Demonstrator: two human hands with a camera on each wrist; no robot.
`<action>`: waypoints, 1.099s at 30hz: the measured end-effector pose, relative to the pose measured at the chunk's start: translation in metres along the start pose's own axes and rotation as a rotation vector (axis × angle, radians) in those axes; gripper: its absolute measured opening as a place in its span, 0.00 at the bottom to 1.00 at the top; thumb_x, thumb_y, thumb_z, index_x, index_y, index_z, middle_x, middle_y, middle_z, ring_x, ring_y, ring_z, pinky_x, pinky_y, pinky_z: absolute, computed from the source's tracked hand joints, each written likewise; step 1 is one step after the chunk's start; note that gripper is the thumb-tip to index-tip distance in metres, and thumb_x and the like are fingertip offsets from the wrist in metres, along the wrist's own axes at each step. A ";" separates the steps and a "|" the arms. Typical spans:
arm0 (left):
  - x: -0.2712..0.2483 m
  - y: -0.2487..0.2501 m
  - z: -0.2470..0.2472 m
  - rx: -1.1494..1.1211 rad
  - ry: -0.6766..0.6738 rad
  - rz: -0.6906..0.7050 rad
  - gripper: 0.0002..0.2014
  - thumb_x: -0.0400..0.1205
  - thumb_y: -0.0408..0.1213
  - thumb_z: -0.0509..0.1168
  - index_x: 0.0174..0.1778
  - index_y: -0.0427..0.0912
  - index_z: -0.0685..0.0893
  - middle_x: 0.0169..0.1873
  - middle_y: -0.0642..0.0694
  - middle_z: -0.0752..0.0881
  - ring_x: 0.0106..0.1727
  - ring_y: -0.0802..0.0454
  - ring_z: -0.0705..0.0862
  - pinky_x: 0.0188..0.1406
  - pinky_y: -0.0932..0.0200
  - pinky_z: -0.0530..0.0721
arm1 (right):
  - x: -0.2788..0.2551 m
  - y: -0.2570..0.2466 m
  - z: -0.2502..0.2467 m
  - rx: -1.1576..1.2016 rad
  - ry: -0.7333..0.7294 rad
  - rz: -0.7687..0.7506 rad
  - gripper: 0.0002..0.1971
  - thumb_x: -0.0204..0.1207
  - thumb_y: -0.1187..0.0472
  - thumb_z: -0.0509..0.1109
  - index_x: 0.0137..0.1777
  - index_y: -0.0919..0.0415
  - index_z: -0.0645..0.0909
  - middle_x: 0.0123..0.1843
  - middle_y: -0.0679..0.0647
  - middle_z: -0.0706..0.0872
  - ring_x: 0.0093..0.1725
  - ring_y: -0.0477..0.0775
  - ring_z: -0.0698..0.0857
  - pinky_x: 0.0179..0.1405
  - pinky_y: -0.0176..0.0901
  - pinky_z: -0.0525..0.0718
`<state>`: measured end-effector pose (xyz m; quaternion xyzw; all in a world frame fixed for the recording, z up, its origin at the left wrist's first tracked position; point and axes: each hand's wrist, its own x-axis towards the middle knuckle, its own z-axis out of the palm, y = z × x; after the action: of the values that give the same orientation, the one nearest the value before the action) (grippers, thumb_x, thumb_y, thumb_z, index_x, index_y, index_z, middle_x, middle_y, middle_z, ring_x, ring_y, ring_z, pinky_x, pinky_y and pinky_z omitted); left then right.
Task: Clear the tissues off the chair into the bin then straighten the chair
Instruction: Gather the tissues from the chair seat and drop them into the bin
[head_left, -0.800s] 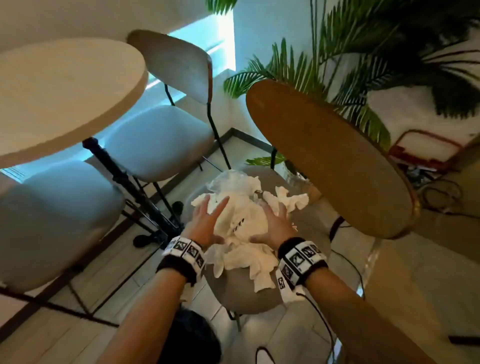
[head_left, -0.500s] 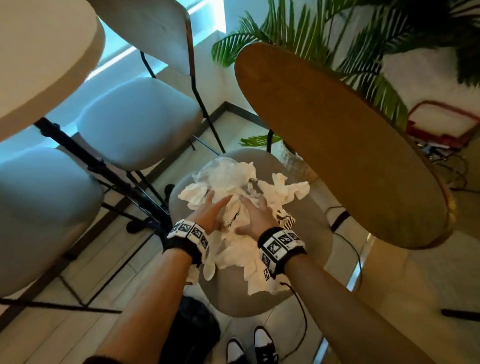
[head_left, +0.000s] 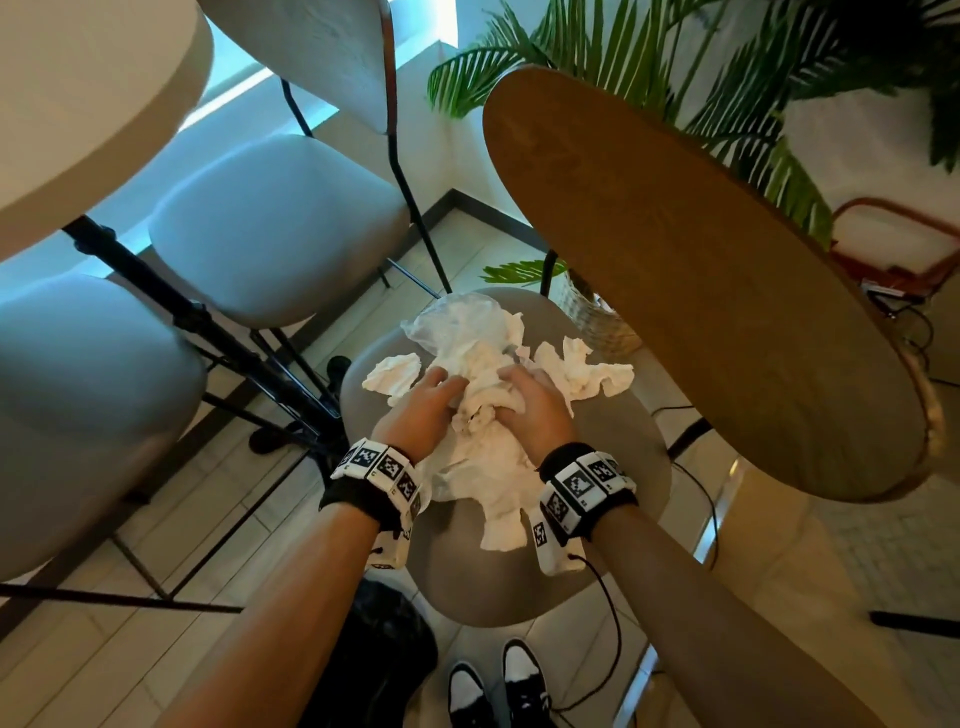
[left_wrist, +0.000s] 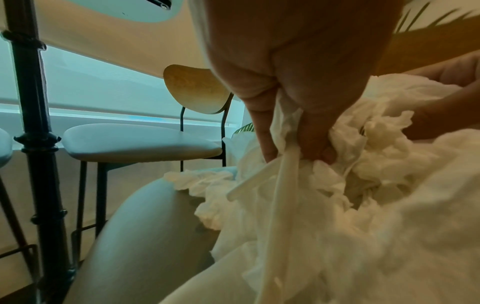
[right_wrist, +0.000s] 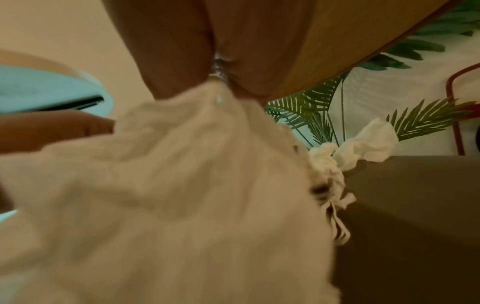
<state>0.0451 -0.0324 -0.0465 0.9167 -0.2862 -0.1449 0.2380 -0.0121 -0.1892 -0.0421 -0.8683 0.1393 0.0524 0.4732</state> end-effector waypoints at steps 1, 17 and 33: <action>-0.001 0.003 -0.003 -0.018 0.023 0.009 0.16 0.77 0.26 0.63 0.60 0.41 0.79 0.52 0.35 0.79 0.50 0.37 0.80 0.53 0.41 0.80 | 0.000 -0.002 -0.004 0.015 0.019 -0.012 0.20 0.69 0.67 0.73 0.61 0.55 0.78 0.63 0.62 0.77 0.62 0.59 0.79 0.62 0.41 0.73; -0.026 0.007 -0.010 -0.093 0.128 -0.025 0.12 0.78 0.27 0.62 0.55 0.39 0.82 0.50 0.37 0.82 0.48 0.40 0.82 0.51 0.49 0.81 | -0.020 0.002 -0.004 0.027 0.066 -0.015 0.11 0.69 0.71 0.71 0.52 0.64 0.84 0.55 0.61 0.86 0.57 0.59 0.82 0.60 0.48 0.77; -0.027 0.036 -0.031 -0.120 0.263 0.130 0.07 0.75 0.23 0.65 0.46 0.35 0.85 0.43 0.36 0.84 0.43 0.39 0.84 0.47 0.49 0.83 | -0.027 -0.047 -0.025 0.046 0.120 -0.049 0.16 0.71 0.72 0.68 0.59 0.63 0.82 0.61 0.62 0.84 0.63 0.60 0.81 0.64 0.45 0.75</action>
<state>0.0194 -0.0315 0.0025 0.8915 -0.3020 -0.0247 0.3369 -0.0254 -0.1807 0.0157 -0.8618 0.1473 -0.0145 0.4851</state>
